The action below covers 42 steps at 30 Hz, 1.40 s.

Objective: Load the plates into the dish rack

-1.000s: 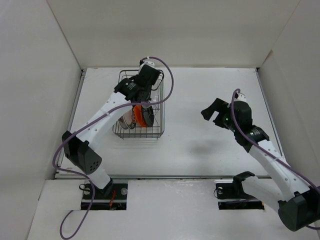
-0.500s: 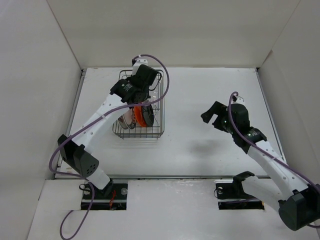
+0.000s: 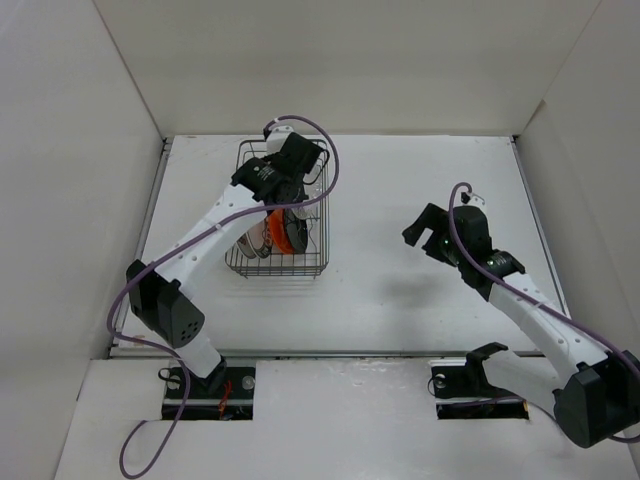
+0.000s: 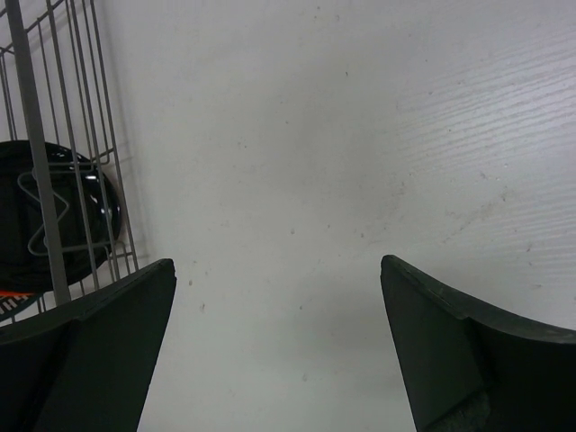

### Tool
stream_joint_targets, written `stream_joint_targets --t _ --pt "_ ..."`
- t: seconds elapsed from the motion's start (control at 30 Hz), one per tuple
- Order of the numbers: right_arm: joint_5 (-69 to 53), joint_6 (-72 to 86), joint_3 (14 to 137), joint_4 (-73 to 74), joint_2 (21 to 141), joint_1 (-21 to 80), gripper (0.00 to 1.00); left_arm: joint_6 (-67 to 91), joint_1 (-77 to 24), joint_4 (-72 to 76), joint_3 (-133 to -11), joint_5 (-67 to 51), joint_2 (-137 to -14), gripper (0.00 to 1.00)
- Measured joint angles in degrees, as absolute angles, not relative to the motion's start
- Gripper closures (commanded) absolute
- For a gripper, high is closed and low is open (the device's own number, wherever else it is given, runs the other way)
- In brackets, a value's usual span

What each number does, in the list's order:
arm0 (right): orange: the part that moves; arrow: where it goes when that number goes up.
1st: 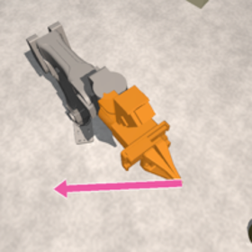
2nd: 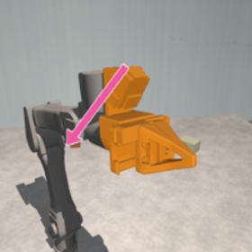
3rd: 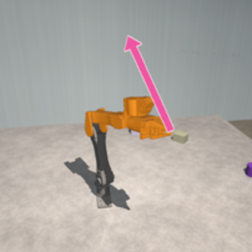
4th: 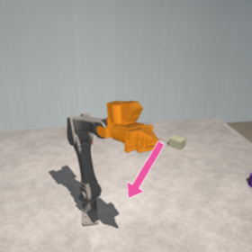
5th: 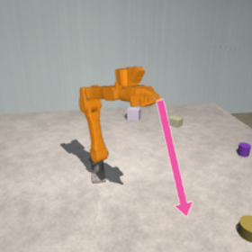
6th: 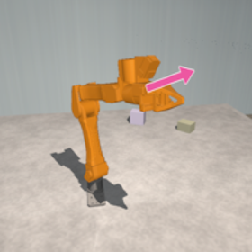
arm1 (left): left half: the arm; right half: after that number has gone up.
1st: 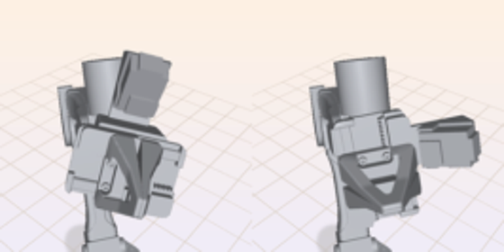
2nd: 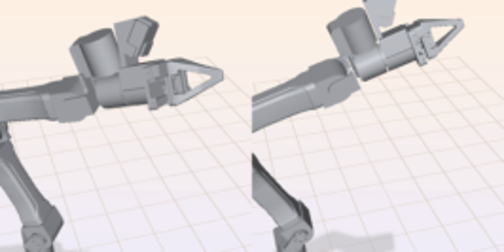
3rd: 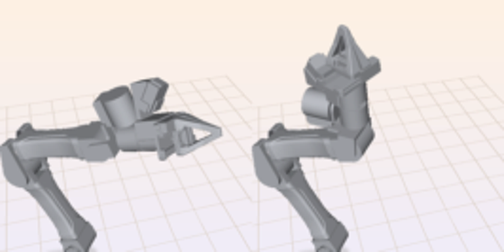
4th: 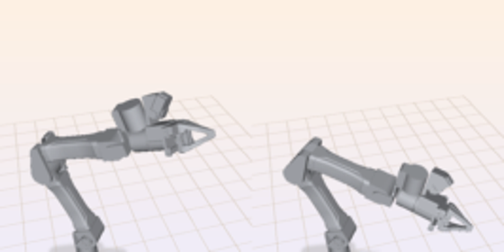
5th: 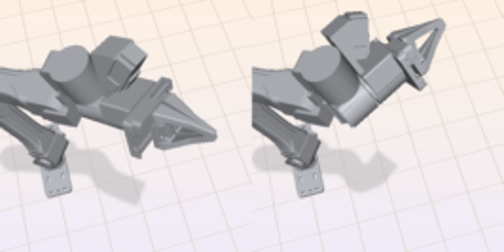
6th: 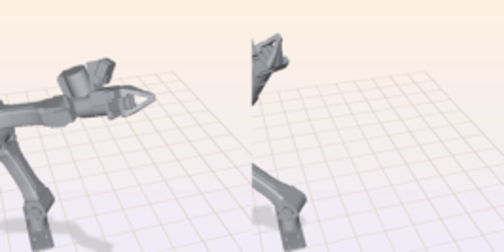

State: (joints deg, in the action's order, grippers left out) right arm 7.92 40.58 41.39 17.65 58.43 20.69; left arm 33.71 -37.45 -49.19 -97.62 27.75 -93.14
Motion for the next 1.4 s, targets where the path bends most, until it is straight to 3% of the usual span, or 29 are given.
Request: stream_joint_targets --t 0.4,1.4 --pt "7.99 40.95 40.27 15.81 58.63 20.69 0.00 40.73 -37.45 -50.52 -91.20 32.23 -93.03 1.00" --pt "4.51 37.74 36.51 13.39 56.77 17.08 0.00 42.65 -38.11 -48.66 -91.02 33.76 -100.51 1.00"
